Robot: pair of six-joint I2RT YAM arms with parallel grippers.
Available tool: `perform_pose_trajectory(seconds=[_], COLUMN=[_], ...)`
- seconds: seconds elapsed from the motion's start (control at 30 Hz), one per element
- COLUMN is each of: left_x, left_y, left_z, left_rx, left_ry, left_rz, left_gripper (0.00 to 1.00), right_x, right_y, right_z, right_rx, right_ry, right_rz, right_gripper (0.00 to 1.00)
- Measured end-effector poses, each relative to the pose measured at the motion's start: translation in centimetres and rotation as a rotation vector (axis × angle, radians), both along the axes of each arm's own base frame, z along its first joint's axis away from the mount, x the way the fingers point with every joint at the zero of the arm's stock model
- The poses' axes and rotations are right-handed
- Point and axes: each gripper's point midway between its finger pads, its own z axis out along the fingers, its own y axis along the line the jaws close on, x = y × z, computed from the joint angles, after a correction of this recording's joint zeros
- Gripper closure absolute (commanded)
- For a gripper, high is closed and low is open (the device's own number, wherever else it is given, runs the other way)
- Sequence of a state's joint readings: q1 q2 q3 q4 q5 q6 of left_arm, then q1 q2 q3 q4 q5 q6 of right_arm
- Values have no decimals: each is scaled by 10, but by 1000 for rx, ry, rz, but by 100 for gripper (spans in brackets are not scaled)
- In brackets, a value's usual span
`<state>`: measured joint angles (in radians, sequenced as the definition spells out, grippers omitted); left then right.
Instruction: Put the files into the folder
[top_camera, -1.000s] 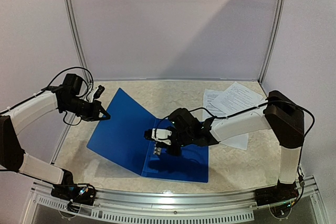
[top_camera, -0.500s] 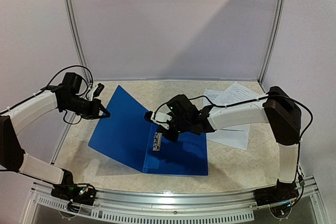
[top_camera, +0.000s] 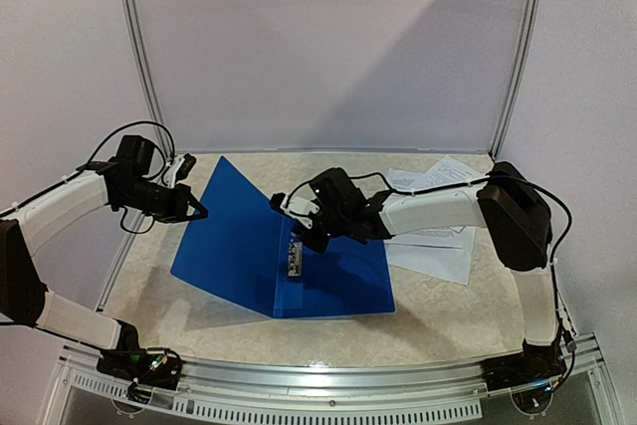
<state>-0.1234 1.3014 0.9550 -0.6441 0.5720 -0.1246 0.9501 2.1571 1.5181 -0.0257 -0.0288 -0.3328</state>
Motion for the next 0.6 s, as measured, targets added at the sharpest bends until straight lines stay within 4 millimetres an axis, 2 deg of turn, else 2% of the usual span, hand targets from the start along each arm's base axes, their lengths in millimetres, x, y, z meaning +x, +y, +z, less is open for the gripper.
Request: perform_pose_trajectory(seconds=[0.3, 0.47, 0.6], left_x=[0, -5, -5], left_y=[0, 0, 0], left_z=[0, -2, -2], left_rx=[2, 1, 0], left_ry=[2, 25, 25], left_rz=[1, -2, -2], left_gripper=[100, 100, 100], right_x=[29, 33, 32], right_y=[7, 2, 0], right_z=[-10, -27, -33], right_rx=[5, -27, -38], right_ry=[-28, -2, 19], right_rz=[-52, -72, -79], right_gripper=[98, 94, 92])
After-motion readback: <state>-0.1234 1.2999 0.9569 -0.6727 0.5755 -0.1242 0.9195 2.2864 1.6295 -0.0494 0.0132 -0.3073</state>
